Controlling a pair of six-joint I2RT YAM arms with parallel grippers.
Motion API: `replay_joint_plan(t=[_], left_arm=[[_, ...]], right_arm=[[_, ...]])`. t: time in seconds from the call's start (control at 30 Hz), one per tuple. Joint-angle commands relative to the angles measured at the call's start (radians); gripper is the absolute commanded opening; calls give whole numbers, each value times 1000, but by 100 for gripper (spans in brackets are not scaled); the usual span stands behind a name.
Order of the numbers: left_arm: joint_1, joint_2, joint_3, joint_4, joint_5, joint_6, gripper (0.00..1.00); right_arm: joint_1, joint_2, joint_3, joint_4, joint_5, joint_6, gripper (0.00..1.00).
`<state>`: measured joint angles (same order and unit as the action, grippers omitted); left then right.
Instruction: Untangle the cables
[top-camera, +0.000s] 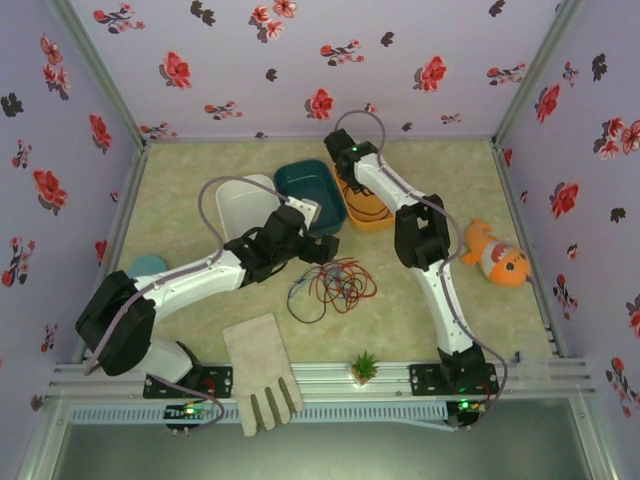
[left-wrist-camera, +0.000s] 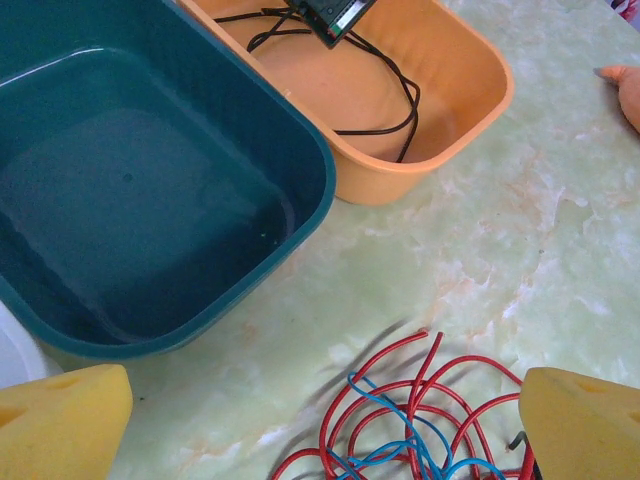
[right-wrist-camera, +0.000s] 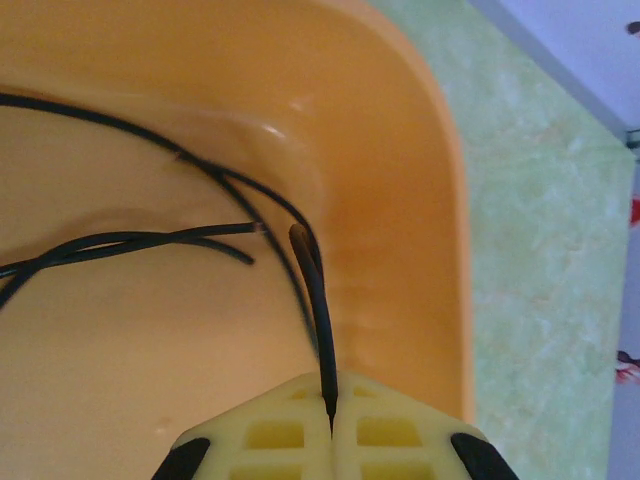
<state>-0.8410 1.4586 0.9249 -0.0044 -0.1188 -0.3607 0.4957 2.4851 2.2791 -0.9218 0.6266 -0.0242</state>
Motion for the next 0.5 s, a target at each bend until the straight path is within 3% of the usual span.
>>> replay_joint_plan(t=[0.0,0.47], left_arm=[[11,9,0,-5,8,-10,100],[10,6,3,-6,14,-26,100]], right_arm=[[3,8,26,-27,-99,9,0],[-66,62,28,-77,-421,101,1]])
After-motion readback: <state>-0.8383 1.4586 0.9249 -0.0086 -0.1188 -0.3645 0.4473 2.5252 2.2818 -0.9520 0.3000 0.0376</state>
